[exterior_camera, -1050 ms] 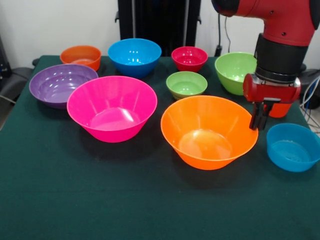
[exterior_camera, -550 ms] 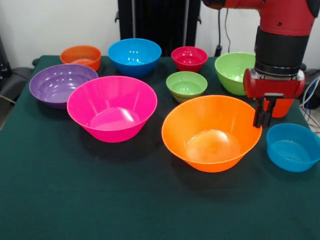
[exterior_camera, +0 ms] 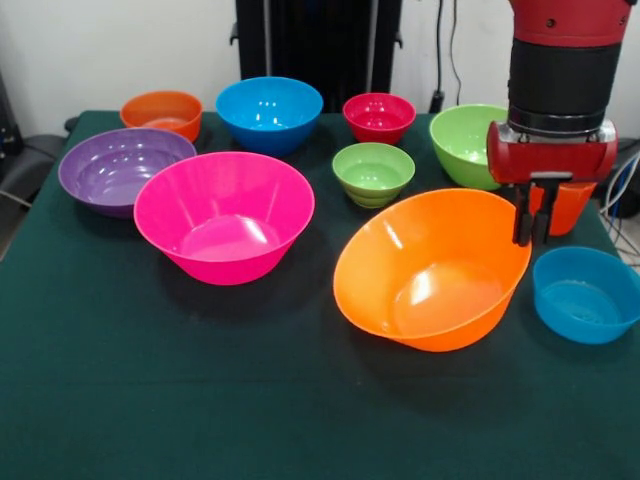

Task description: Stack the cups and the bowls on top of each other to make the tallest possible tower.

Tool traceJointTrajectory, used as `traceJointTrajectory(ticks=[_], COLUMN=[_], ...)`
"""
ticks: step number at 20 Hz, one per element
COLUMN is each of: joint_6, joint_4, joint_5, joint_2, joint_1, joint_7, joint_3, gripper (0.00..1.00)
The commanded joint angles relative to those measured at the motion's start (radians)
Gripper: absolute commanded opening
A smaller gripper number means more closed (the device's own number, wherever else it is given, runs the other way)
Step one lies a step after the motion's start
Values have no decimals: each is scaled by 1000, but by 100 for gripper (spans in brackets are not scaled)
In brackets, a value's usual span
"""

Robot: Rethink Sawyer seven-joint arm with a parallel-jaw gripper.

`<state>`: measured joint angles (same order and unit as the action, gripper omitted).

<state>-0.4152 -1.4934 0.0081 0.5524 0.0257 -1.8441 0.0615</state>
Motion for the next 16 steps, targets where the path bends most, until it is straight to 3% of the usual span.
traceJointTrajectory(ticks=[1, 10, 16], joint_6=[-154, -299, -411], joint_4=[8, 204, 296], joint_5=[-17, -57, -81], joint_2=[-9, -110, -141], joint_1=[76, 166, 194], joint_7=[101, 232, 257], joint_3=[201, 303, 342], gripper=[0, 0, 0])
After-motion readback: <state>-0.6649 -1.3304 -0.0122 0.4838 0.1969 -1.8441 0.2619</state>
